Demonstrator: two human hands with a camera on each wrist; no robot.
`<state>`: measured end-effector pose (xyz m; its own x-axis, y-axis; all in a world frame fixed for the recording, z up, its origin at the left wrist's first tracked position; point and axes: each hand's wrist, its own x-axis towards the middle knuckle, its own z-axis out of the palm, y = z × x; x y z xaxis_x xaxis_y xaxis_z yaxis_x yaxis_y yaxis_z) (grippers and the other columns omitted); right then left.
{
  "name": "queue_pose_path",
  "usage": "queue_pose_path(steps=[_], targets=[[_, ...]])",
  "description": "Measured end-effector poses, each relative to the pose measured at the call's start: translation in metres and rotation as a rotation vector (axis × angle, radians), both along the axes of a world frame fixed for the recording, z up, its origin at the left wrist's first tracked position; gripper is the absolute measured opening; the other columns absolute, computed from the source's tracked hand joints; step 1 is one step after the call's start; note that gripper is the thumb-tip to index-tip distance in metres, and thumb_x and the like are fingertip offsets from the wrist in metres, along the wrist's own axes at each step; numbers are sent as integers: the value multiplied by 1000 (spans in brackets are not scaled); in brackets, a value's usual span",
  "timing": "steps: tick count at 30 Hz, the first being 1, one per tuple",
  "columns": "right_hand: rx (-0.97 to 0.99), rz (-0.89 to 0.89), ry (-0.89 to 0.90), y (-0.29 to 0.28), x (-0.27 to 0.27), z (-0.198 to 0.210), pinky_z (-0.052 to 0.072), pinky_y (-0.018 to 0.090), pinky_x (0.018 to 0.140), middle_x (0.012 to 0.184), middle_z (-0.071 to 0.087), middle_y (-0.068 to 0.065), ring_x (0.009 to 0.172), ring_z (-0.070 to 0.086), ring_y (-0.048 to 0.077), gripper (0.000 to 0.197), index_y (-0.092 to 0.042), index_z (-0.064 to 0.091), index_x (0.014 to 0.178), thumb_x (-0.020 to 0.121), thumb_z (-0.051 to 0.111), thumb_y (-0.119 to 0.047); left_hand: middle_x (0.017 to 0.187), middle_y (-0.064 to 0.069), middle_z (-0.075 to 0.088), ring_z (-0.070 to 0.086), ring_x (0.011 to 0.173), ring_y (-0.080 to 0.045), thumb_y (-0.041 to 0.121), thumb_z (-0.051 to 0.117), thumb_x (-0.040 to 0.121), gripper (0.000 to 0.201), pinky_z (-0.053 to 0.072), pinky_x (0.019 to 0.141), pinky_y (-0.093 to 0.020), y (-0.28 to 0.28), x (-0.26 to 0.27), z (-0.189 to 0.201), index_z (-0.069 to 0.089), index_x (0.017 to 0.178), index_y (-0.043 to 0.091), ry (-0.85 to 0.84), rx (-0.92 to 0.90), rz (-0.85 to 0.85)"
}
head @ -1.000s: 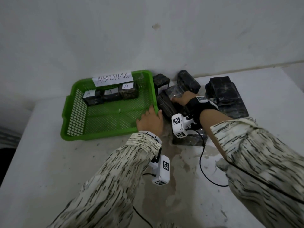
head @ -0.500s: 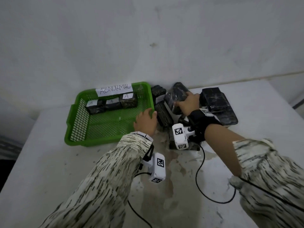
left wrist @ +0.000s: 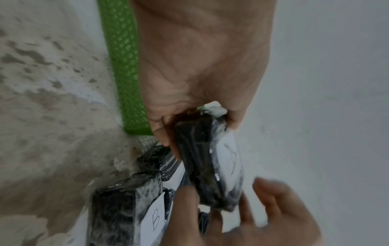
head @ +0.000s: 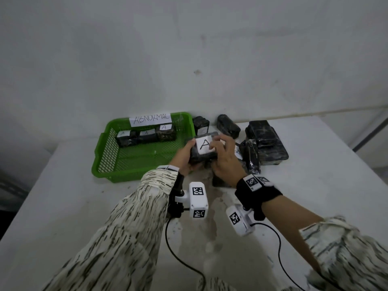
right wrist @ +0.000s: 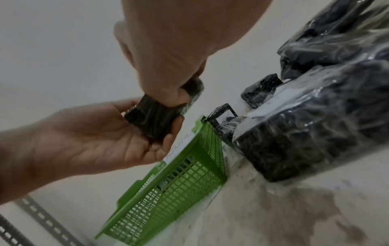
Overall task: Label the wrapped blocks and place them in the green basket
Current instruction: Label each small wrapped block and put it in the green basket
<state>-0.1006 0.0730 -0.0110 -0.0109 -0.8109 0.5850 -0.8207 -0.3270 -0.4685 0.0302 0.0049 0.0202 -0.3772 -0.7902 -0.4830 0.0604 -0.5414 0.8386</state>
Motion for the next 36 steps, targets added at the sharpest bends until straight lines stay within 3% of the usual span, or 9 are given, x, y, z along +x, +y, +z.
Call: queue_pose_path(steps=[3, 6, 8, 11, 16, 20, 24, 30, 36], targets=[[173, 33, -477, 10, 9, 3, 42, 41, 103, 126, 27, 7, 121, 35, 23, 46, -29, 33, 113, 73, 54, -19, 97, -12, 66, 67, 65, -17, 34, 49, 94, 26, 51, 45, -22, 4, 13, -5, 60, 100, 12, -40, 25, 17], [451, -44, -1010, 8, 18, 19, 43, 40, 100, 134, 36, 9, 124, 42, 23, 46, -32, 35, 126, 87, 59, -37, 115, -22, 63, 66, 76, -24, 39, 58, 84, 56, 50, 49, -25, 5, 20, -13, 48, 128, 5, -76, -33, 30], [624, -40, -1175, 4, 21, 23, 46, 45, 99, 130, 48, 7, 122, 50, 26, 40, -27, 41, 129, 94, 52, -45, 120, -23, 60, 64, 80, -26, 34, 56, 88, 53, 50, 53, -26, 7, 21, -14, 46, 131, 4, -66, -70, 11], [659, -77, -1132, -1, 29, 20, 51, 48, 88, 117, 57, 11, 111, 57, 33, 27, -26, 54, 106, 92, 53, -49, 119, -21, 61, 62, 84, -27, 33, 52, 92, 47, 50, 63, -29, 13, 24, -8, 49, 129, 4, -54, -84, 7], [606, -120, -1065, -4, 37, 21, 51, 37, 66, 107, 57, 16, 95, 60, 29, 33, -11, 50, 106, 94, 54, -41, 117, -11, 63, 60, 102, -28, 46, 63, 82, 58, 51, 66, -33, 17, 34, -6, 47, 128, 14, -98, -61, -21], [617, -94, -1103, -3, 37, 22, 54, 40, 75, 118, 59, 17, 107, 61, 31, 33, -12, 50, 113, 93, 57, -37, 105, -14, 62, 62, 82, -24, 18, 55, 93, 37, 52, 70, -36, 16, 33, -7, 45, 125, 5, -54, -124, 0], [661, 29, -1245, 3, 38, 31, 55, 38, 79, 120, 60, 9, 105, 62, 25, 55, -15, 39, 132, 86, 69, -15, 118, -21, 62, 63, 93, -31, 24, 57, 92, 43, 53, 76, -40, 15, 33, -8, 46, 129, 4, 5, -130, 19], [641, 3, -1220, -2, 35, 32, 49, 47, 99, 129, 59, 16, 114, 61, 31, 72, -11, 36, 141, 79, 73, -4, 97, -11, 65, 64, 83, -24, 17, 52, 94, 32, 55, 61, -29, 22, 34, -6, 51, 124, 6, 95, -106, 4], [696, 110, -1262, -1, 34, 34, 45, 48, 104, 131, 57, 14, 119, 58, 31, 86, -20, 26, 144, 76, 77, -3, 123, -22, 59, 60, 108, -37, 17, 60, 90, 47, 49, 92, -52, 24, 37, -6, 42, 132, 3, 69, -165, 57]])
